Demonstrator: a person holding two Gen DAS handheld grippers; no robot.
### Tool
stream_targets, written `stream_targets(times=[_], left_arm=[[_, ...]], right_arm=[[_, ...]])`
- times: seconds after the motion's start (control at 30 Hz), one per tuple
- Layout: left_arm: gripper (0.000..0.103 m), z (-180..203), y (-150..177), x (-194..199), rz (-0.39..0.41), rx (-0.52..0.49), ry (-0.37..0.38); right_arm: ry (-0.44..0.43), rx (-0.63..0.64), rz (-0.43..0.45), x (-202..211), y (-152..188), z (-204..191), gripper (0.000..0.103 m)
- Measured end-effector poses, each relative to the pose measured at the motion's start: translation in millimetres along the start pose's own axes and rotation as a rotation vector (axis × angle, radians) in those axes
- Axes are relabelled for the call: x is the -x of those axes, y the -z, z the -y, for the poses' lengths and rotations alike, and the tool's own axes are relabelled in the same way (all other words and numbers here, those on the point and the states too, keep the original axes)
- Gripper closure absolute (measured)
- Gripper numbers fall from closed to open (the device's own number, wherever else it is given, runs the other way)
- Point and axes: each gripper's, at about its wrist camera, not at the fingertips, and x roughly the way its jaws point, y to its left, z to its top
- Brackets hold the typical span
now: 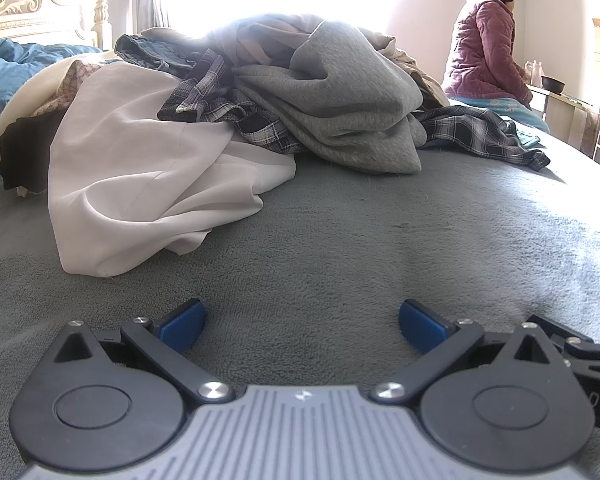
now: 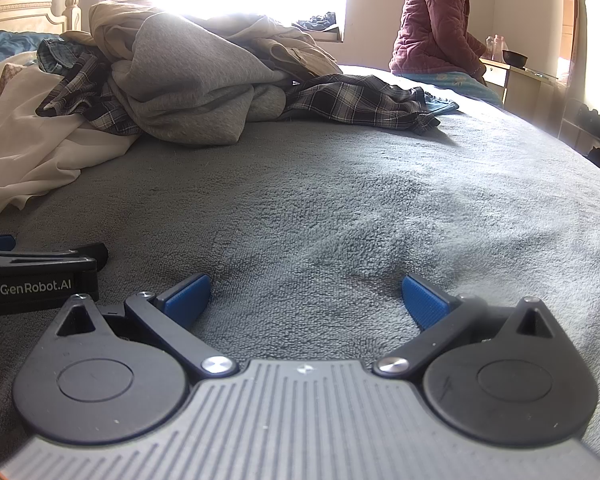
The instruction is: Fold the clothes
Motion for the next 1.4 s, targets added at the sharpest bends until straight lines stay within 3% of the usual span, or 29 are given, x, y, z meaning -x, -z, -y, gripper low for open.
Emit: stream_targets(times=[0.6, 0.8, 0.97, 1.23, 1.4], left_arm=[[0.0, 2.5, -1.9, -0.7, -0.009, -0.008, -0.009], [0.0, -7.8, -7.4, 18.3, -0.069, -0.005, -0.003], [0.0, -28.6, 2.8, 61.8, 0.008, -0.084, -0.03], [0.0, -81.5, 4.2, 105.8, 0.133, -0.046, -0.087], [0.0, -112.9, -10.6, 109.6, 0.158, -0.01, -0.038]], right_arm=[[-0.045, -0.048, 0.029, -2.9, 2.2, 9.2, 0.001], [-0.049, -0.051, 0.016, -3.2, -0.5, 9.4, 0.001], [-0.026, -0.023, -0.018, -3.6, -4.8, 4.0, 0.001], [-0.016, -0.009, -0.042, -4.8, -7.1, 2.6, 0.001], [-0.024, -0.005, -0.04, -0.1, -7.8, 3.2, 0.001]])
